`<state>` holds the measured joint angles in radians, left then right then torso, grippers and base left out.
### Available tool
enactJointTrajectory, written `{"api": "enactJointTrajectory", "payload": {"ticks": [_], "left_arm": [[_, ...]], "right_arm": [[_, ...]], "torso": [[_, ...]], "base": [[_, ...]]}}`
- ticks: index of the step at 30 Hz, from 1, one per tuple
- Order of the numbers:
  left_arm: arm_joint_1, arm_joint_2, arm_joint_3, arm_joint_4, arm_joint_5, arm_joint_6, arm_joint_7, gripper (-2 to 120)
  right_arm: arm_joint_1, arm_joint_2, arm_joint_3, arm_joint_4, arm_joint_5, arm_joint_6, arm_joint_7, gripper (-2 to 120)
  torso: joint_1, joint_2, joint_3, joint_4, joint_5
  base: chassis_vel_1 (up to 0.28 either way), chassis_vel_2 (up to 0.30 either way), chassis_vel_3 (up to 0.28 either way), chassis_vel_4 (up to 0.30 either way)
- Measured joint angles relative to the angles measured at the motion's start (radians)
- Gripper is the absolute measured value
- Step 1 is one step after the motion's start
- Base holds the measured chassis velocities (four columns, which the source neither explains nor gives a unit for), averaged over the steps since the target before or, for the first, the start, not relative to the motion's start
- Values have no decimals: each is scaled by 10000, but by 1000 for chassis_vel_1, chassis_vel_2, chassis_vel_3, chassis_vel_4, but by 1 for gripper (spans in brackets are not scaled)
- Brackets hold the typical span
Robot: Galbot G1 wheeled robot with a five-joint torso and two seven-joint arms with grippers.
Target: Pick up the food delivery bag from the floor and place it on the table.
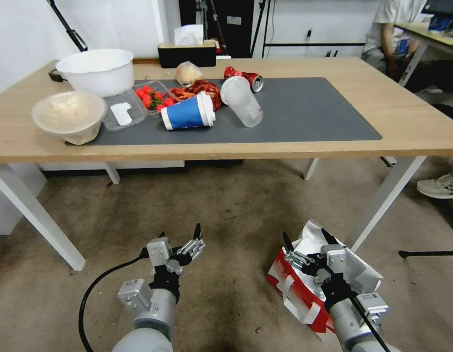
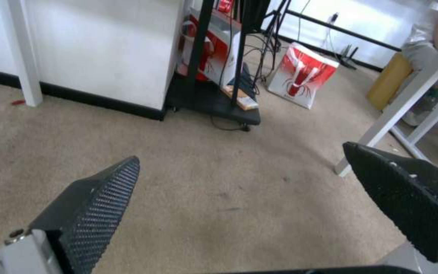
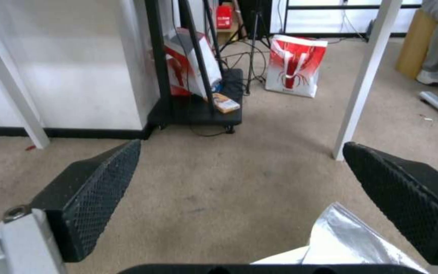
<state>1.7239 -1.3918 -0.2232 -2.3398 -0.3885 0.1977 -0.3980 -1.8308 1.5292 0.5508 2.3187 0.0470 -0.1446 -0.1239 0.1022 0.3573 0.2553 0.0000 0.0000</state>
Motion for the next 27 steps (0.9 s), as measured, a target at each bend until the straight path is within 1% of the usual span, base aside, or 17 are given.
{"api": "enactJointTrajectory", "payload": {"ticks": [12, 15, 20, 27], "left_arm": [[-1, -17, 5, -4, 2, -2, 3, 100], [11, -19, 5, -18, 6, -10, 4, 100], [45, -15, 3, -24, 14, -26, 7, 100], [20, 65, 2, -6, 39, -58, 15, 100]], "right_arm": [[-13, -30, 33, 19, 20, 15, 6, 100], [-16, -21, 23, 18, 21, 70, -2, 100], [-17, -9, 6, 5, 17, 90, -11, 100], [-30, -14, 2, 6, -5, 107, -10, 100]], "torso": [[-155, -463, -306, 0, -1], [-207, -632, -427, 0, -1], [-248, -784, -537, 0, 0], [-329, -1098, -769, 0, 0]], "base": [[0, 0, 0, 0], [0, 0, 0, 0], [0, 0, 0, 0], [0, 0, 0, 0]]}}
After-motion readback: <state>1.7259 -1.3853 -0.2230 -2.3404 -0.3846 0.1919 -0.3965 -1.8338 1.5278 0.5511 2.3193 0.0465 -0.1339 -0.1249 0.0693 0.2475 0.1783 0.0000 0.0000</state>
